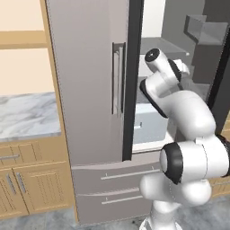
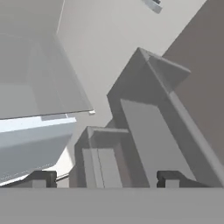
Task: Retrieve the sausage and cheese from the fridge and place them on the cutting board on the counter.
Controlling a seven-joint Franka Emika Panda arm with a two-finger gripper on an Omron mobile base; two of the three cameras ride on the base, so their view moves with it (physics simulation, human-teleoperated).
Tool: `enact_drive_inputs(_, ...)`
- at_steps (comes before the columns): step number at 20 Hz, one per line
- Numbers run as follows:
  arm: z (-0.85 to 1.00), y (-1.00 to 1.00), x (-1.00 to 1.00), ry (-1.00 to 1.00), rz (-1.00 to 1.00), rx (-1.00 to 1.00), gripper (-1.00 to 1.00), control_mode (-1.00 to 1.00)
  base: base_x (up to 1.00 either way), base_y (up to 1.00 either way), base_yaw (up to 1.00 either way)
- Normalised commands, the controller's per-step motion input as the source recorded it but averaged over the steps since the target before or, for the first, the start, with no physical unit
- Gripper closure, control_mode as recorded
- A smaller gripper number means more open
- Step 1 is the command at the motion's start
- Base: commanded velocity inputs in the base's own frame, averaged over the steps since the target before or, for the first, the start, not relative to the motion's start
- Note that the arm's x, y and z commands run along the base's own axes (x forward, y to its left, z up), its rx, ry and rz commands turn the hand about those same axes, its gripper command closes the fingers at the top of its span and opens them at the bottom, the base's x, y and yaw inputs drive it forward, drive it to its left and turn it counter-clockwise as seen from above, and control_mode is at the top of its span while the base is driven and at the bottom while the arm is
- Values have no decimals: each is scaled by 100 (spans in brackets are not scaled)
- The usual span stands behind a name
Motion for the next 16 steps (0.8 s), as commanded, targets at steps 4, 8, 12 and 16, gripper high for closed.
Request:
enact_drive_inputs(4,-25,-100,-87,0,-14,0,-100,-100,0,0,0)
enact_drive_inputs(8,-3,-100,-84,-2,-6,4,-100,-100,0,0,0)
enact_drive_inputs(12,0,-51,-100,-13,4,10,-100,-100,0,0,0)
enact_drive_inputs(16,0,69,-100,-2,20,7,-100,-100,0,0,0)
